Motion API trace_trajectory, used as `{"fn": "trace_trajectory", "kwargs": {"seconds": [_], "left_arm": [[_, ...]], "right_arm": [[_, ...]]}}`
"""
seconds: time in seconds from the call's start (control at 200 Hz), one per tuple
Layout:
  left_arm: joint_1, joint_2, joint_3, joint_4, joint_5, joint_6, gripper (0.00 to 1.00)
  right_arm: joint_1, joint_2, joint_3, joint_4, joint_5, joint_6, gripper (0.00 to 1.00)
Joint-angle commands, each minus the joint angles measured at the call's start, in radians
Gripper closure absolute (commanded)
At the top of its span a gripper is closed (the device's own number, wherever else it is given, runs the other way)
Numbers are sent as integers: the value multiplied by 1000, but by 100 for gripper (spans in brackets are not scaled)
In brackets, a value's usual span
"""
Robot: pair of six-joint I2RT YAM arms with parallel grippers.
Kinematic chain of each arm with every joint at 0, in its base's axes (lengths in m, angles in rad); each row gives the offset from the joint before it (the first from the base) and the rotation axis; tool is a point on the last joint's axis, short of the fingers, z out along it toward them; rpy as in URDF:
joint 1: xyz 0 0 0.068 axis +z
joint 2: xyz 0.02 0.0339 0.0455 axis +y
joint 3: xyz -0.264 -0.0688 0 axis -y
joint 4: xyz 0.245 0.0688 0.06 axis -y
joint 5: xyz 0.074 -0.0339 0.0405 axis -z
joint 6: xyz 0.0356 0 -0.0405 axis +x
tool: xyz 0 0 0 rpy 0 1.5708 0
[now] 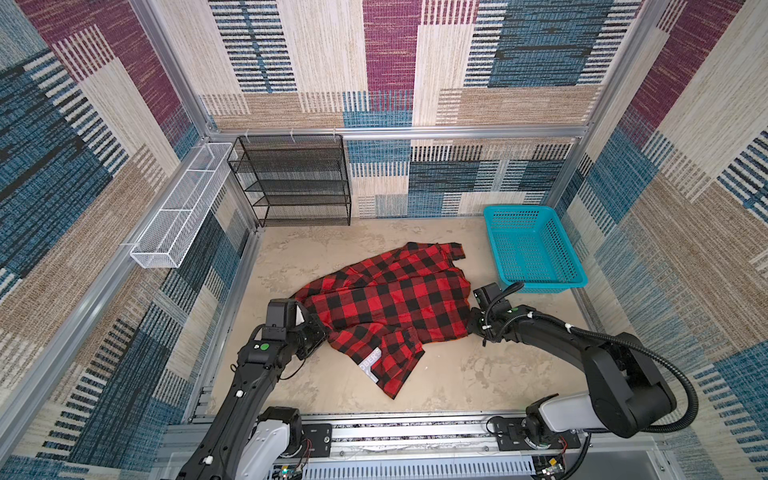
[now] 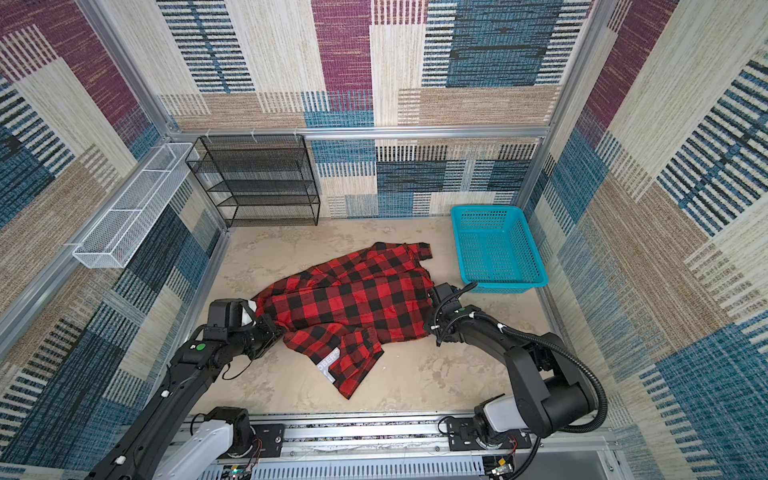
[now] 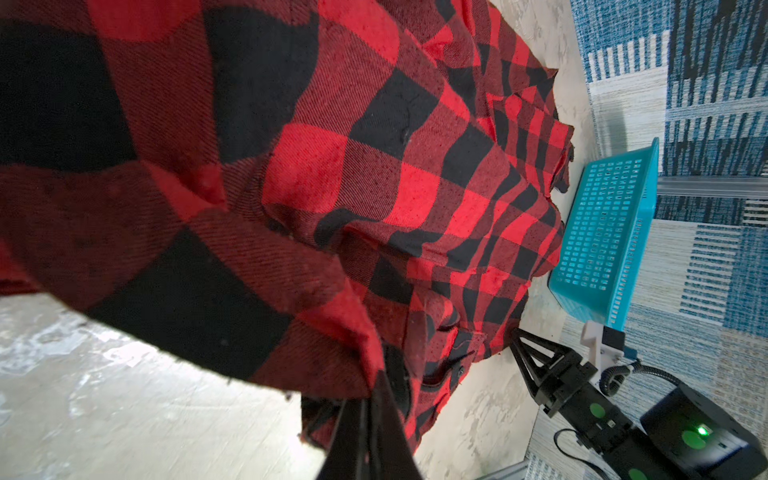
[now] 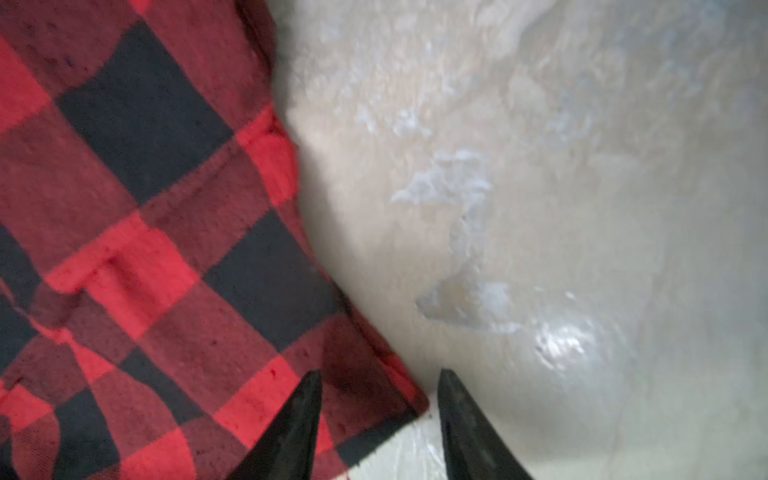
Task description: Fold and stack the long sleeve shirts
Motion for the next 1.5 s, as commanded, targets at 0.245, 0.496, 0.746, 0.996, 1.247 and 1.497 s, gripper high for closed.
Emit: {"fn": "trace_trajectory", "kwargs": {"seconds": [0.245,0.496,0.746,0.996,1.247,1.497], "left_arm": [[0,-36,-8,-8,-4,-3,100],[0,-28,-32,23,1,-13,100],[6,2,23,38,38,9,100],[100,57,129,55,137,57,100],[168,334,424,107,281,151,100],[188,746,959,84,379,196,100]], "right_arm": [[-4,19,13,51,-67,-1,76],[-3,-107,28,54,-90,-33,97],[-3,-235,93,-28,-133,-110,100],[-4,-328,201,-119,-152,-187,100],[-23,-197,417,-62,-186,-259,100],[-122,123,771,50,-297,-345,100]]}}
